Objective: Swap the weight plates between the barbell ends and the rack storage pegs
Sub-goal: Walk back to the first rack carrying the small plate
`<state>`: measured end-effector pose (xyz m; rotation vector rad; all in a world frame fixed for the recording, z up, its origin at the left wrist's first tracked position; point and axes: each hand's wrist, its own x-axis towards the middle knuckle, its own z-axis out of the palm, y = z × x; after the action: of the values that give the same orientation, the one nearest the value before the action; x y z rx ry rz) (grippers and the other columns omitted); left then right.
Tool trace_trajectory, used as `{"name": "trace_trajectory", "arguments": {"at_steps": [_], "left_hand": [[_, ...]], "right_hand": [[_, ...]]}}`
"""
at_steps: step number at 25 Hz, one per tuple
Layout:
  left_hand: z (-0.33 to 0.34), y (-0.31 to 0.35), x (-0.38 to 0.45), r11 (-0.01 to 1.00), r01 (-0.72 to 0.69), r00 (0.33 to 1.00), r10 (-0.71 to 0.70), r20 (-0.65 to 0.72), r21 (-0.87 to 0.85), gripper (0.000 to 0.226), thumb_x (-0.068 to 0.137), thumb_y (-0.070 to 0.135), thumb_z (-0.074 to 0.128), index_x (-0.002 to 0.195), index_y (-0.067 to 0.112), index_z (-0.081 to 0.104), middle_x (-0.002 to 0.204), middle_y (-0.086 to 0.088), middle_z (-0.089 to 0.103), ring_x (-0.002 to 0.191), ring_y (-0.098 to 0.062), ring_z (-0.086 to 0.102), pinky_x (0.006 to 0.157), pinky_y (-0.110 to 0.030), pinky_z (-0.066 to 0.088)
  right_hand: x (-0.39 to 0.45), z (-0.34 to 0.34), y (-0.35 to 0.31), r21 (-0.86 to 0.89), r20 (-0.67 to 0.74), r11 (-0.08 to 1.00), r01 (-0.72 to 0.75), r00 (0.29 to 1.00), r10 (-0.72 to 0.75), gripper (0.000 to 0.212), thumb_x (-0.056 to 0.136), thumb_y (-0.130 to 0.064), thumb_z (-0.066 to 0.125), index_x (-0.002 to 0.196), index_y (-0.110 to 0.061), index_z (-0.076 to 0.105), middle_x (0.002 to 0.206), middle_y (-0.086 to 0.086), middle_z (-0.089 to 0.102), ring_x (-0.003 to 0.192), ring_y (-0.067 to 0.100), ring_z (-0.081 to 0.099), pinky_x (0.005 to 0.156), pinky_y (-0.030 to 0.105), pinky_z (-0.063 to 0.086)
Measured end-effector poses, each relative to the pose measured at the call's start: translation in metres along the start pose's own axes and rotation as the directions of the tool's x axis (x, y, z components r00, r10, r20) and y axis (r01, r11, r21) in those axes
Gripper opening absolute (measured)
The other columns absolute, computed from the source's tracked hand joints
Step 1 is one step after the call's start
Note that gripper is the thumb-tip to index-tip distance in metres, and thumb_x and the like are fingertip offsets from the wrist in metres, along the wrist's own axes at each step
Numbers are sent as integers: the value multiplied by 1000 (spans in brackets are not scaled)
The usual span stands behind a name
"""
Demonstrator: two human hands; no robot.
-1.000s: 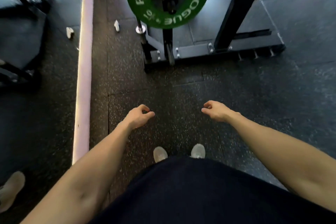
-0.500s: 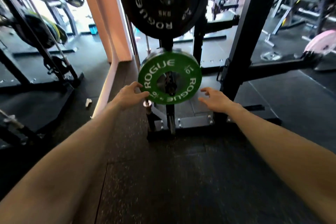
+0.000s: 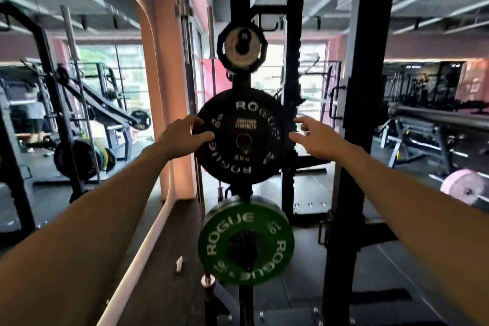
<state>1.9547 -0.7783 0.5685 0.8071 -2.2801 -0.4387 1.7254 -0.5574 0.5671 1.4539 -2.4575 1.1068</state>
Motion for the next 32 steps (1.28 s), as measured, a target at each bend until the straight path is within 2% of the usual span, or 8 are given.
{"name": "trace_trajectory", "arguments": {"at_steps": [3,6,10,13,16,19,23,32], "left_hand": [[-39,39,32,997,-71,993,74,-90,35,54,84,55,66,127,24,55,123,-16,58,114,-31,54,84,-34,39],[-65,75,53,988,-132,979,143,-146,79,55,86,51,66,129,21,54,127,-19,56,117,-32,53,86,-35,39],[-84,104,80,985,-144,962,162,-220,97,48,90,47,61,129,21,53,129,-18,53,111,-31,57,86,-34,40],[-87,113,103,986,-130,956,152,-252,104,42,96,41,53,128,15,52,126,-18,57,108,-31,57,88,-37,42],[-87,107,128,989,-94,961,120,-248,115,42,98,38,50,130,11,50,126,-18,58,109,-32,56,88,-37,42],[-79,92,160,990,-89,960,115,-257,110,43,98,36,49,131,8,49,128,-18,58,111,-31,55,86,-35,40],[-60,70,216,987,-97,956,129,-265,131,42,101,32,46,132,4,50,133,-20,55,121,-33,51,96,-37,39],[-19,43,361,962,-192,948,233,-216,194,42,105,27,34,116,-4,59,121,-22,61,108,-34,56,85,-36,41]], "right_hand": [[25,-46,-24,13,-79,997,71,994,-69,52,95,-38,54,143,-23,39,142,9,48,120,29,54,99,39,44],[45,-84,-39,-6,-122,995,99,987,-99,52,97,-38,52,144,-22,38,143,10,47,124,29,50,100,37,40],[69,-122,-49,23,-180,989,146,974,-140,52,96,-38,53,143,-21,39,143,12,47,126,28,48,100,35,38],[88,-131,-52,26,-190,984,176,967,-168,51,96,-36,54,142,-19,40,141,12,49,118,25,52,97,33,38],[113,-128,-54,-33,-198,980,197,960,-200,49,97,-34,52,141,-13,41,138,12,51,123,27,50,102,36,39],[151,-115,-55,-71,-207,974,214,952,-224,46,97,-34,52,136,-10,47,130,12,56,113,24,53,93,32,39],[217,-87,-51,-127,-219,969,214,946,-238,43,97,-36,51,131,-9,50,126,12,58,111,26,54,92,33,40],[371,-36,-45,-205,-251,958,202,935,-251,43,99,-40,44,121,-6,59,119,18,61,112,33,55,98,43,42]]}}
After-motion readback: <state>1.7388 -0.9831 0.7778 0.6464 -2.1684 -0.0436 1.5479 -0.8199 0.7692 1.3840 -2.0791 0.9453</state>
